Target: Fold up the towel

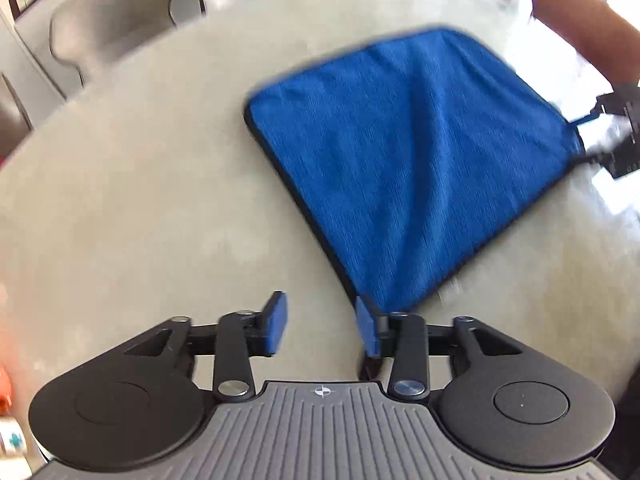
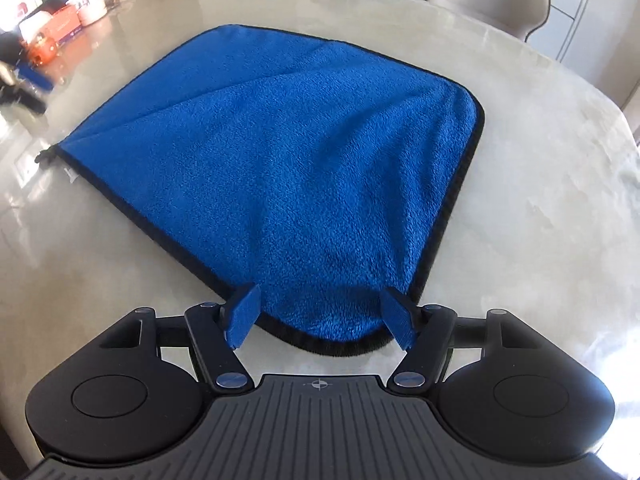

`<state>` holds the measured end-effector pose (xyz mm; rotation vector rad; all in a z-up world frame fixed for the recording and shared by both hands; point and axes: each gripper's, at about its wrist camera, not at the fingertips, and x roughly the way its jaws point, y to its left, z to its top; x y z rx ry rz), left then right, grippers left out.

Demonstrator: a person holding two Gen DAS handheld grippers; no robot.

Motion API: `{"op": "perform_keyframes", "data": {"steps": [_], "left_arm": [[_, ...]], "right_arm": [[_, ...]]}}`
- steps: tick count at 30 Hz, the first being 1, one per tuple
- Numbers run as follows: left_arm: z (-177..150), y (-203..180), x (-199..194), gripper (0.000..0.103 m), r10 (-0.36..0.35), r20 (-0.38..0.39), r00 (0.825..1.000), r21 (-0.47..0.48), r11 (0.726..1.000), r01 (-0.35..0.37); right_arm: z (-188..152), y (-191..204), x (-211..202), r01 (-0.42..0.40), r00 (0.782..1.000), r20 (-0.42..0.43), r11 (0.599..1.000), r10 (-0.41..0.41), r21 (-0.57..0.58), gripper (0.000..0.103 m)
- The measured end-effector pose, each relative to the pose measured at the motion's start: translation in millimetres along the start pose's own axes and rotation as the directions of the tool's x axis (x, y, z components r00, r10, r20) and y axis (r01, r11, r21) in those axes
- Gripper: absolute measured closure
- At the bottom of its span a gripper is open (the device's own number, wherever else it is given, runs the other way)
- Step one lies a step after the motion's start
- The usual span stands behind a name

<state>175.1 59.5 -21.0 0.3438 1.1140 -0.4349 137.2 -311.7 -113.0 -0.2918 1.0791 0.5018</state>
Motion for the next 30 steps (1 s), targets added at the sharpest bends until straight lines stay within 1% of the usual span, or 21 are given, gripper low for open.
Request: {"op": "perform_keyframes", "data": {"steps": [2, 4, 6, 7, 10, 11, 14, 15, 17, 18, 21, 22, 23, 24, 25, 26, 30], "left_arm": [[30, 5, 15, 0.054, -0.014, 0.101, 0.995, -0.019, 1.0, 0.016], [52, 7, 32, 0.054, -0.036, 0.155, 0.987, -0.042, 0.998, 0.043], [79, 9, 53, 0.054, -0.068, 0.19, 0.979, -0.072, 0.994, 0.082], [87, 9, 61, 0.054, -0.071, 0.199, 0.977, -0.08, 0.993, 0.088], [109, 6, 87, 0.054, -0.044, 0.219, 0.975, -0.084, 0.994, 0.064], [113, 6, 94, 0.054, -0.043, 0.215, 0.976, -0.086, 0.994, 0.063], [123, 9, 116, 0.053, -0.082, 0.177, 0.981, -0.109, 0.989, 0.102], [123, 10, 120, 0.053, -0.077, 0.157, 0.985, -0.111, 0.989, 0.095], [125, 12, 132, 0.053, -0.046, 0.104, 0.993, -0.119, 0.991, 0.059], [123, 13, 132, 0.053, -0.035, 0.117, 0.992, -0.111, 0.993, 0.048], [125, 19, 138, 0.051, -0.01, 0.104, 0.995, -0.111, 0.994, 0.022], [126, 24, 140, 0.047, -0.007, 0.102, 0.995, -0.115, 0.993, 0.019], [127, 26, 143, 0.047, -0.008, 0.102, 0.995, -0.118, 0.993, 0.02], [128, 30, 145, 0.045, 0.01, 0.102, 0.995, -0.123, 0.992, 0.002], [129, 34, 146, 0.039, 0.026, 0.1, 0.995, -0.134, 0.991, -0.013], [129, 39, 148, 0.04, 0.021, 0.098, 0.995, -0.146, 0.989, -0.006], [132, 42, 145, 0.04, 0.016, 0.095, 0.995, -0.126, 0.992, -0.004]], "right_arm": [[1, 1, 0, 0.001, 1.0, -0.004, 1.0, -0.001, 0.003, 0.035], [-1, 1, -6, 0.002, 1.0, -0.005, 1.0, -0.002, 0.005, 0.034], [-4, 1, -11, 0.002, 1.0, -0.002, 1.0, -0.002, 0.008, 0.033], [-4, 1, -11, 0.002, 1.0, 0.0, 1.0, -0.002, 0.01, 0.033], [-4, 1, -9, 0.006, 1.0, 0.002, 1.0, -0.006, 0.016, 0.032], [-3, 1, -9, 0.007, 1.0, 0.003, 1.0, -0.007, 0.017, 0.031], [-3, 2, -8, 0.011, 1.0, 0.006, 1.0, -0.011, 0.022, 0.029], [-3, 1, -8, 0.011, 1.0, 0.008, 1.0, -0.011, 0.023, 0.029], [-3, 1, -8, 0.012, 1.0, 0.008, 1.0, -0.012, 0.025, 0.027], [-3, 1, -7, 0.012, 1.0, 0.007, 1.0, -0.012, 0.026, 0.027], [-2, 0, -6, 0.013, 1.0, 0.005, 1.0, -0.013, 0.026, 0.026], [-1, 0, -6, 0.013, 1.0, 0.005, 1.0, -0.013, 0.026, 0.025], [-1, 0, -5, 0.012, 1.0, 0.004, 1.0, -0.012, 0.026, 0.025], [-1, -1, -5, 0.012, 1.0, 0.005, 1.0, -0.012, 0.026, 0.025], [0, -1, -5, 0.012, 1.0, 0.005, 1.0, -0.012, 0.026, 0.024], [-1, -1, -5, 0.012, 1.0, 0.006, 1.0, -0.012, 0.026, 0.024], [-2, -2, -4, 0.012, 1.0, 0.011, 1.0, -0.012, 0.025, 0.023]]}}
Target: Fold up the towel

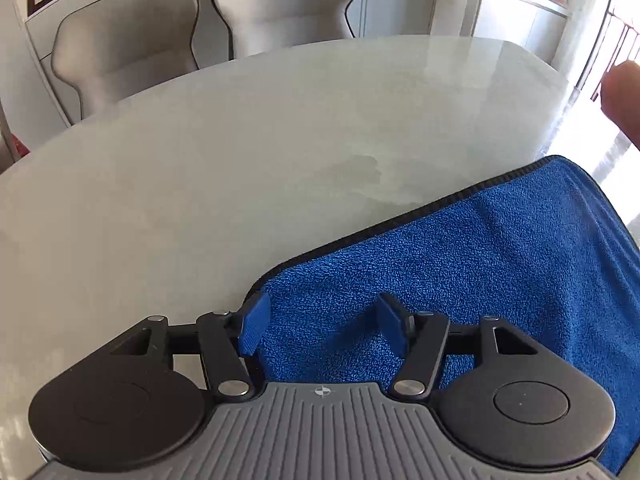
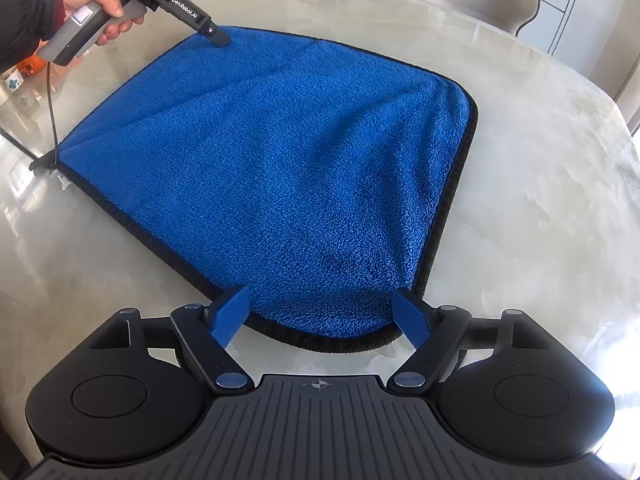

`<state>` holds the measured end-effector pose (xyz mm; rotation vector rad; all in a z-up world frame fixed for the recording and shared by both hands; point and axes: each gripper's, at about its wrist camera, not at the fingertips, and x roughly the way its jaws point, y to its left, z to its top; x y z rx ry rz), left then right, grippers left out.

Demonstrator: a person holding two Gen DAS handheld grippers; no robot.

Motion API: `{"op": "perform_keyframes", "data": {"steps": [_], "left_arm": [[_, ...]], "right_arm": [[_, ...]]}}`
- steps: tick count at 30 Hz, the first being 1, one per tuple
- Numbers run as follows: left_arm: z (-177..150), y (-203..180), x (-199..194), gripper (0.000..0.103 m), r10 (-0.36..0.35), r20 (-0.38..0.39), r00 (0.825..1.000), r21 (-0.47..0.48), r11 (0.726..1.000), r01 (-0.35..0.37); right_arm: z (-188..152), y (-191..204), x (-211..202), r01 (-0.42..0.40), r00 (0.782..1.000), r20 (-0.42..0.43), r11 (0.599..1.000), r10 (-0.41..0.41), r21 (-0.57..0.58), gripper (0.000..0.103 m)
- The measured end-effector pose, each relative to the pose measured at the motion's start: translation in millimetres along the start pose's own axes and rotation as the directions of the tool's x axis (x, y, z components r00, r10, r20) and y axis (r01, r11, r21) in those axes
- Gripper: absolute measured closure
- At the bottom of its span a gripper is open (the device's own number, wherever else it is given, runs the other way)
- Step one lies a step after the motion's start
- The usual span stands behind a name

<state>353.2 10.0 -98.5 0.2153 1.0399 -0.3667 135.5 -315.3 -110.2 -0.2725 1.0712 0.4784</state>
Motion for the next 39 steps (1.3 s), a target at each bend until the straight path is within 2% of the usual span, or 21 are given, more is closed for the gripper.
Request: {"op": "perform_keyframes", "data": {"steps": [5, 8, 9, 11, 13, 15, 18, 21, 27, 29, 33, 39], "left_arm": [[-2, 5, -7, 0.04, 0.004, 0.017, 1.0, 0.0, 1.0, -0.004], [-2, 0, -19, 0.047, 0.04, -0.003, 0.999, -0.029, 0.999, -0.04], [-2, -2, -25, 0.047, 0.032, -0.01, 0.999, -0.052, 0.998, -0.033], [-5, -11, -41, 0.044, -0.023, 0.022, 0.999, -0.071, 0.997, 0.024], [-11, -28, -53, 0.041, -0.047, 0.054, 0.997, -0.036, 0.998, 0.049], [-18, -45, -53, 0.041, -0.069, 0.042, 0.997, 0.018, 0.998, 0.068], [-26, -54, -42, 0.041, -0.066, 0.0, 0.998, 0.034, 0.997, 0.066], [-32, -52, -37, 0.04, -0.062, -0.004, 0.998, 0.027, 0.998, 0.062], [-38, -41, -41, 0.031, -0.015, -0.032, 0.999, 0.021, 1.0, 0.016], [-38, -39, -38, 0.025, -0.003, -0.032, 0.999, 0.019, 1.0, 0.004], [-41, -31, -35, 0.022, 0.004, -0.03, 1.0, 0.01, 1.0, -0.004], [-45, -30, -39, 0.024, 0.049, -0.046, 0.998, -0.044, 0.998, -0.051]], "right_arm": [[-1, 0, 0, 0.002, 1.0, 0.004, 1.0, -0.002, -0.001, 0.022], [2, 1, -1, 0.016, 1.0, -0.009, 1.0, -0.015, 0.017, 0.022], [4, 2, -2, 0.018, 1.0, -0.006, 1.0, -0.018, 0.026, 0.022], [9, 6, -9, -0.003, 0.999, 0.052, 0.999, 0.001, 0.033, 0.022], [16, 9, -12, -0.041, 0.994, 0.103, 0.999, 0.037, 0.036, 0.022], [24, 14, -6, -0.046, 0.992, 0.119, 0.999, 0.043, 0.023, 0.022], [30, 21, 8, -0.022, 0.995, 0.1, 1.0, 0.023, -0.003, 0.022], [30, 19, 16, -0.003, 0.999, 0.038, 1.0, 0.003, 0.008, 0.022], [17, 7, 20, 0.033, 0.999, -0.025, 0.998, -0.032, 0.052, 0.01], [14, 5, 20, 0.037, 0.999, -0.032, 0.998, -0.035, 0.058, 0.009], [9, 4, 19, 0.037, 0.999, -0.034, 0.997, -0.035, 0.06, 0.009], [12, 7, 18, 0.071, 0.997, -0.048, 0.996, -0.068, 0.055, 0.009]]}}
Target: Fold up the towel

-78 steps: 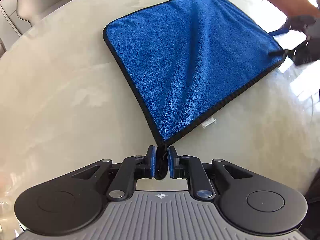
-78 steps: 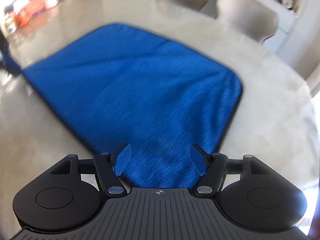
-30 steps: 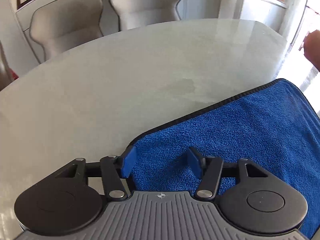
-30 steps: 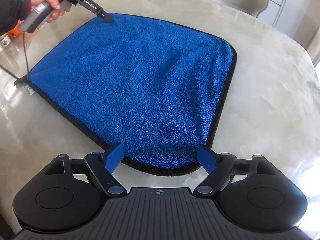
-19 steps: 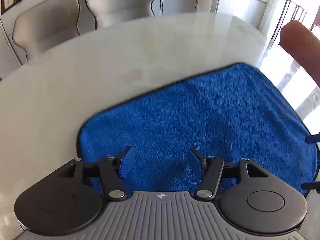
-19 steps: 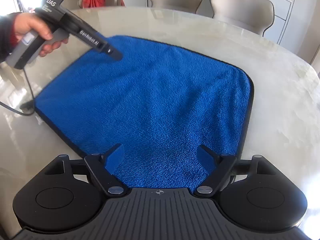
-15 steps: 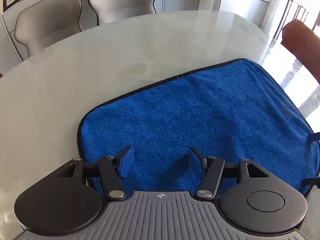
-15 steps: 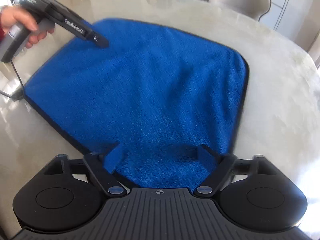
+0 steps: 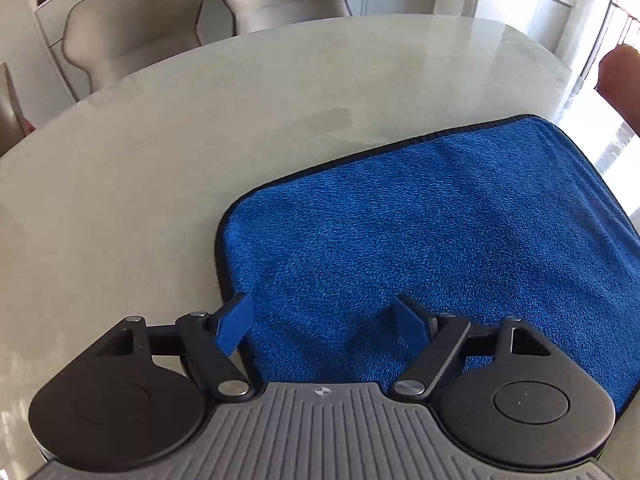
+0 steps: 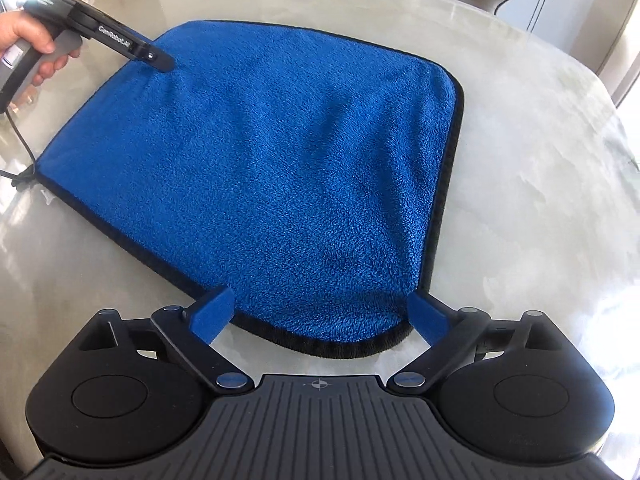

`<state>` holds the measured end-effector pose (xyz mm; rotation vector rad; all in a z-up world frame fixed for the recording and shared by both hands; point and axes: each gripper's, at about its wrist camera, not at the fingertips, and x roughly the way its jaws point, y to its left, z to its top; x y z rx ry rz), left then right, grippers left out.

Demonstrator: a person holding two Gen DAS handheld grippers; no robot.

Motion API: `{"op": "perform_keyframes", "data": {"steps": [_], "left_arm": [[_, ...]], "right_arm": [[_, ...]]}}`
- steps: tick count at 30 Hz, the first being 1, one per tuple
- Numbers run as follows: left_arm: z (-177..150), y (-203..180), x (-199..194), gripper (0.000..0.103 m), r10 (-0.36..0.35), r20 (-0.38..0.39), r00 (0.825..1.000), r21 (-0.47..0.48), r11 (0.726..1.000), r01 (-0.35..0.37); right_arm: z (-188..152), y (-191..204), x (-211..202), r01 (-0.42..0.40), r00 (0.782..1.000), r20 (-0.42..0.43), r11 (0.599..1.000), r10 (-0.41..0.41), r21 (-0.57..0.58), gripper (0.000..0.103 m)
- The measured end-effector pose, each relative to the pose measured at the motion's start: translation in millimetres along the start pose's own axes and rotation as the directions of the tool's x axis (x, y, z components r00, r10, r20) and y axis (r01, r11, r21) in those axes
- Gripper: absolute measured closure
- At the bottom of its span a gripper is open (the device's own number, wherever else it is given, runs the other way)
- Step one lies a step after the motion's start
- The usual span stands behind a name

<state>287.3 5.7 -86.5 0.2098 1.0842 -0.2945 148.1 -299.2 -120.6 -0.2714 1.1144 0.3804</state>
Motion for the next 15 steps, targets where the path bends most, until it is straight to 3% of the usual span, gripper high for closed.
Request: {"op": "perform_keyframes", "data": {"steps": [4, 7, 11, 15], "left_arm": [[-13, -13, -31, 0.024, -0.05, 0.069, 0.996, -0.012, 0.999, 0.051], [-31, -30, -53, 0.023, -0.07, 0.105, 0.992, 0.031, 0.997, 0.067], [-63, -56, -75, 0.023, -0.033, 0.149, 0.988, 0.134, 0.991, 0.013], [-102, -74, -96, 0.023, -0.005, 0.185, 0.983, 0.251, 0.967, -0.042]], "right_arm": [[7, 11, -11, 0.004, 0.999, 0.049, 1.0, -0.004, 0.003, 0.008], [11, 19, -17, 0.019, 0.997, 0.072, 1.0, -0.019, -0.005, 0.008], [14, 30, -18, 0.078, 0.995, 0.067, 0.997, -0.077, -0.017, 0.008], [11, 38, -21, 0.093, 0.993, 0.082, 0.995, -0.09, -0.043, 0.007]]}}
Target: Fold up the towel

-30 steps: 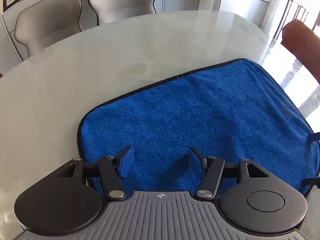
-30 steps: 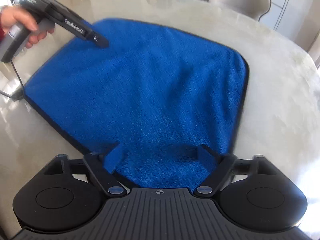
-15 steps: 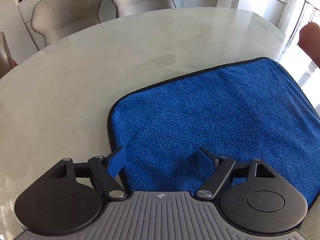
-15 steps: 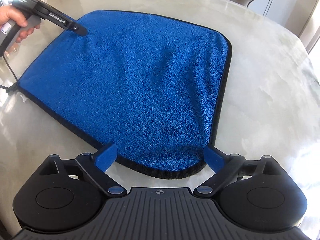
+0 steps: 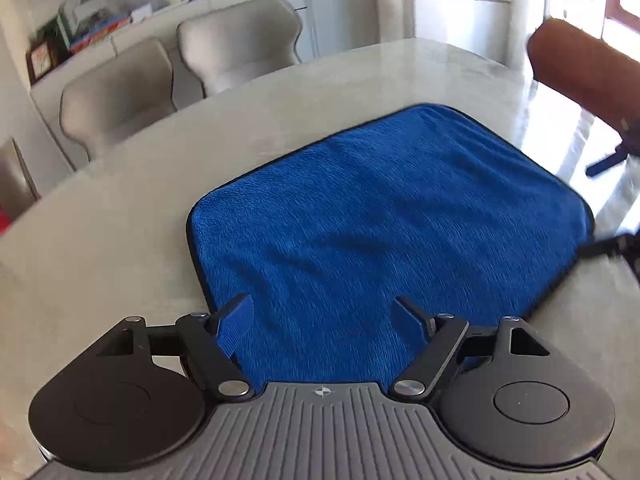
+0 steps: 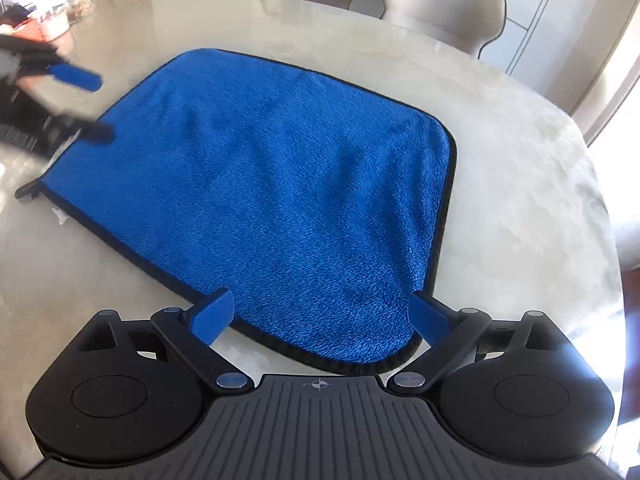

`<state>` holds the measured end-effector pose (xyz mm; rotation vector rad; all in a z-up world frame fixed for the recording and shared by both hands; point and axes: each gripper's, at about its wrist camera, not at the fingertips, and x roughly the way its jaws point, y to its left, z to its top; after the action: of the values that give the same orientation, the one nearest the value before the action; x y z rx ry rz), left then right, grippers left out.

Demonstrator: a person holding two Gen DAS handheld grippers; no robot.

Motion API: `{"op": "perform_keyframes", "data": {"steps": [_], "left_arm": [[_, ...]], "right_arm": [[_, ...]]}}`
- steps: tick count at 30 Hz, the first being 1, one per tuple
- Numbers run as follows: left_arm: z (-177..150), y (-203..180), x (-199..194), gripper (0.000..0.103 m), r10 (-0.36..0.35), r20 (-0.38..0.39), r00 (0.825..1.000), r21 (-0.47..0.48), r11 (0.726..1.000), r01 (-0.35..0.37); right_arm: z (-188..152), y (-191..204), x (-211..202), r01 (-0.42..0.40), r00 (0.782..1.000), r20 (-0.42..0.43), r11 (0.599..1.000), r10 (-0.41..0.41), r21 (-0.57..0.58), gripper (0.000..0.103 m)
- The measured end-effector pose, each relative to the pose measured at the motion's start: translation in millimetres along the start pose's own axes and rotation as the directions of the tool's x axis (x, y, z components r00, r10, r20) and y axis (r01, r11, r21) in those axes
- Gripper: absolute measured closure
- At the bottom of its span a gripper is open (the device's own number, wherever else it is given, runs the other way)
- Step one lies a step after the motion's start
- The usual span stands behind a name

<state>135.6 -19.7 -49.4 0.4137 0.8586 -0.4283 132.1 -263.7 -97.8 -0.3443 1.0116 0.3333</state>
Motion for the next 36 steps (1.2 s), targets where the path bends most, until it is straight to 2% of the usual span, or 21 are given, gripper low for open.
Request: {"op": "perform_keyframes", "data": {"steps": [5, 10, 15, 18, 20, 25, 31, 34, 36], "left_arm": [[-24, -15, -24, 0.023, 0.029, -0.016, 0.999, 0.101, 0.995, -0.027], [-28, -17, -26, 0.023, 0.058, -0.038, 0.998, 0.09, 0.994, -0.055], [-28, -20, -29, 0.023, 0.088, -0.018, 0.996, 0.113, 0.99, -0.085], [-32, -23, -30, 0.023, 0.109, 0.018, 0.994, 0.142, 0.984, -0.11], [-33, -23, -28, 0.024, 0.105, 0.005, 0.994, 0.164, 0.981, -0.104], [-34, -18, -25, 0.024, 0.065, -0.024, 0.998, 0.139, 0.988, -0.061], [-42, -14, -23, 0.025, 0.036, -0.065, 0.997, 0.135, 0.99, -0.027], [-47, -13, -23, 0.035, 0.003, -0.085, 0.996, 0.118, 0.993, 0.008], [-49, -13, -22, 0.036, -0.007, -0.096, 0.995, 0.115, 0.993, 0.018]], "right_arm": [[-5, 14, -6, 0.095, 0.995, 0.028, 0.99, -0.092, -0.1, 0.007], [-6, 20, -9, 0.104, 0.994, 0.033, 0.987, -0.101, -0.124, 0.007], [-6, 22, -11, 0.099, 0.994, 0.047, 0.989, -0.094, -0.11, 0.009], [-10, 20, -13, 0.083, 0.995, 0.065, 0.99, -0.076, -0.114, 0.017], [-14, 19, -14, 0.071, 0.995, 0.072, 0.989, -0.063, -0.127, 0.026], [-25, 20, -12, 0.053, 0.997, 0.056, 0.983, -0.044, -0.173, 0.044], [-41, 15, -13, 0.047, 0.998, 0.046, 0.977, -0.039, -0.206, 0.045], [-46, 11, -11, 0.047, 0.998, 0.042, 0.976, -0.039, -0.213, 0.045], [-48, 9, -7, 0.042, 0.998, 0.045, 0.975, -0.033, -0.219, 0.045]]}}
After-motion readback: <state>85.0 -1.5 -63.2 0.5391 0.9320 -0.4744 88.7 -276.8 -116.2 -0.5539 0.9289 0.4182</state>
